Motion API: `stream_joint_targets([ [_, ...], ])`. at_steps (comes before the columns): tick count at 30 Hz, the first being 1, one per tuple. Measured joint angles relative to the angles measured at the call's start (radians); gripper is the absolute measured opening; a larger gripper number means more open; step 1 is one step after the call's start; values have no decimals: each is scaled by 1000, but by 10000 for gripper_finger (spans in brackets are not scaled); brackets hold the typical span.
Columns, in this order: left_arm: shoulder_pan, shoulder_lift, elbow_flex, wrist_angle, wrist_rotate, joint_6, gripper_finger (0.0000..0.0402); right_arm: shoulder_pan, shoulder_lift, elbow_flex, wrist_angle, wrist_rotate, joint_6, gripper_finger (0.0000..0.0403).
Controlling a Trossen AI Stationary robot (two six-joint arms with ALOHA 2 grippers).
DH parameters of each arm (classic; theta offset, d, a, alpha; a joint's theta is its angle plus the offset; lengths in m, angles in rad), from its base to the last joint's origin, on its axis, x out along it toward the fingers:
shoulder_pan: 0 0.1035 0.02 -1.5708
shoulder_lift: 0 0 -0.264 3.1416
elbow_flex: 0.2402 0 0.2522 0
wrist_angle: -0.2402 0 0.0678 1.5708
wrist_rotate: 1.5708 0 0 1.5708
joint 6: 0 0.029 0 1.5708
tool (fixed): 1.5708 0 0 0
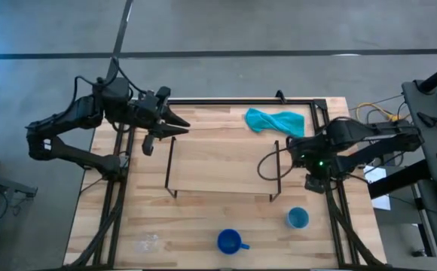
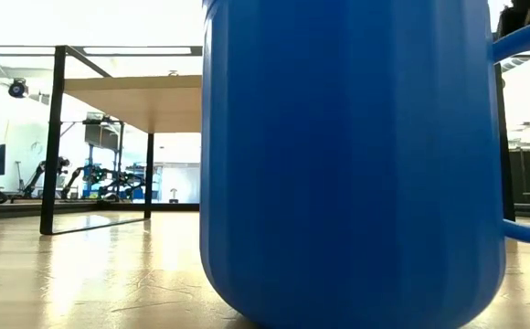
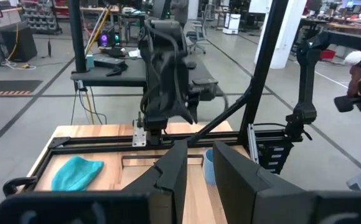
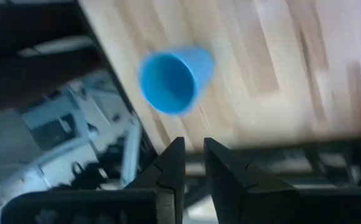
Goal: Stack small to large cups/mugs on shelf
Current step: Put the light blue cup on the shelf
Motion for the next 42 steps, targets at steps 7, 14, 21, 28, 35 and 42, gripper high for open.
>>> stream_joint_targets([
  [7, 0, -12, 0, -2, 12, 0, 63, 17, 63, -38, -44, -81, 10, 54],
  [14, 0, -39, -4, -8, 28, 2, 63, 33, 57, -81, -35, -108, 45, 82],
  [21, 0, -58, -26, -10, 28, 1, 63, 41, 50, -82, -23, -101, 80, 125],
  [28, 0, -58, -34, -26, 27, -2, 63, 103, 76, -82, 106, -70, 184, 129],
  [35, 0, -56, -35, -33, 27, -2, 63, 260, 164, -81, 169, 110, 218, 122],
  [42, 0, -58, -35, -31, 27, -5, 63, 359, 270, -81, 183, 216, 301, 119],
])
